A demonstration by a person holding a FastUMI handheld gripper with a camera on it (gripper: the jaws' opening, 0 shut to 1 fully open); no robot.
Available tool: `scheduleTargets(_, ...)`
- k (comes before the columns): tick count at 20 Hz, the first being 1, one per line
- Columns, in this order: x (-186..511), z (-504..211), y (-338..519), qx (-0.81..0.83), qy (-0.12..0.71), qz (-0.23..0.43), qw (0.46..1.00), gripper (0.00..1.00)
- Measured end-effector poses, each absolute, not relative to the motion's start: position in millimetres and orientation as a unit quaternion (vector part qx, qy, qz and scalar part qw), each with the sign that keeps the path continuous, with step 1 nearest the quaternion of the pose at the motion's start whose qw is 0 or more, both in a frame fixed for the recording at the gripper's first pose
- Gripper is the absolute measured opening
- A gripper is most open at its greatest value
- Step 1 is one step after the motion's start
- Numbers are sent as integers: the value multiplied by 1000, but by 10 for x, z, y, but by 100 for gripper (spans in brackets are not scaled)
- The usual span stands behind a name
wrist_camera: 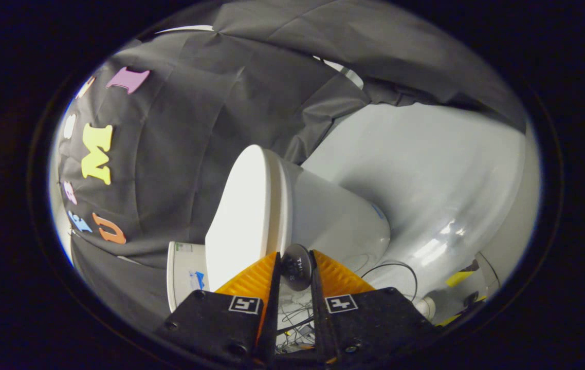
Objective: Open the toilet lid.
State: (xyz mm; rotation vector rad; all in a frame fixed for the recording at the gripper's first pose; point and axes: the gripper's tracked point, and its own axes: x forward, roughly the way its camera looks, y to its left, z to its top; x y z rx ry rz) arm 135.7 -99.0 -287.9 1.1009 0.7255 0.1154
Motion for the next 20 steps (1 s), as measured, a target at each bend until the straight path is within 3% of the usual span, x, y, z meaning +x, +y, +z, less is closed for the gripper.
scheduleTargets(4,1343,-2806,-1025,530,330,69,778,17)
scheduleTargets(7,1344,-2785,-1035,551,324,73,766,11)
scheduleTargets(20,1337,-2656,-1044,558,320,49,764,5)
